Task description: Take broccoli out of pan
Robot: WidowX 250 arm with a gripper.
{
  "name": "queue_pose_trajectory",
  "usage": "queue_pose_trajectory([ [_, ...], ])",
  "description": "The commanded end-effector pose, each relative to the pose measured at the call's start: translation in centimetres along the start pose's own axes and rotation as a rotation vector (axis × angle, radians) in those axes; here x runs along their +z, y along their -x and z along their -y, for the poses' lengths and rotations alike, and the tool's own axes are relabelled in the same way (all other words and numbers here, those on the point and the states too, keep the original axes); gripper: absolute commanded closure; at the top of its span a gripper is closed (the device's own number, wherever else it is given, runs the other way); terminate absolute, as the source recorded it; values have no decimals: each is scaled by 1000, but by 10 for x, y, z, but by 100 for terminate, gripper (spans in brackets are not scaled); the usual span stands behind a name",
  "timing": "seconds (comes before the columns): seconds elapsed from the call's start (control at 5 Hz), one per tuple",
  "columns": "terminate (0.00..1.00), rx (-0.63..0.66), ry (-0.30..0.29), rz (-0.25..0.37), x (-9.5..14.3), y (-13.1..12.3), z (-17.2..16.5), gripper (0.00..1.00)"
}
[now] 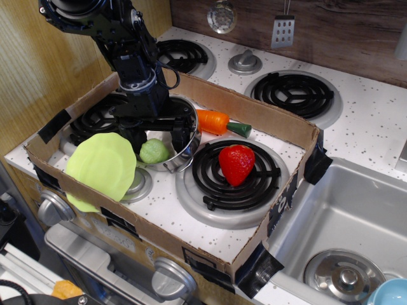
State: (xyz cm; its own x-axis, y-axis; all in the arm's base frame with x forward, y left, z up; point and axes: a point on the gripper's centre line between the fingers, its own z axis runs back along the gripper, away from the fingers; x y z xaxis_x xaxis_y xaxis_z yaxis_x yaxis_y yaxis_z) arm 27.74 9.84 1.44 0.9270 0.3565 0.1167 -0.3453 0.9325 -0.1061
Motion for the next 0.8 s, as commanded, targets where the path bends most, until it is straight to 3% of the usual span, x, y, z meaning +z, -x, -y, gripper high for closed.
queue_pose_trajectory([
  [0.0,0,5,8,33,20,-8,-3,100],
  [0.2,0,11,7,19,25,-11,0,100],
  [0.4,0,53,32,84,37,-16,6,100],
  [0.6,0,103,104,182,43,-25,14,100],
])
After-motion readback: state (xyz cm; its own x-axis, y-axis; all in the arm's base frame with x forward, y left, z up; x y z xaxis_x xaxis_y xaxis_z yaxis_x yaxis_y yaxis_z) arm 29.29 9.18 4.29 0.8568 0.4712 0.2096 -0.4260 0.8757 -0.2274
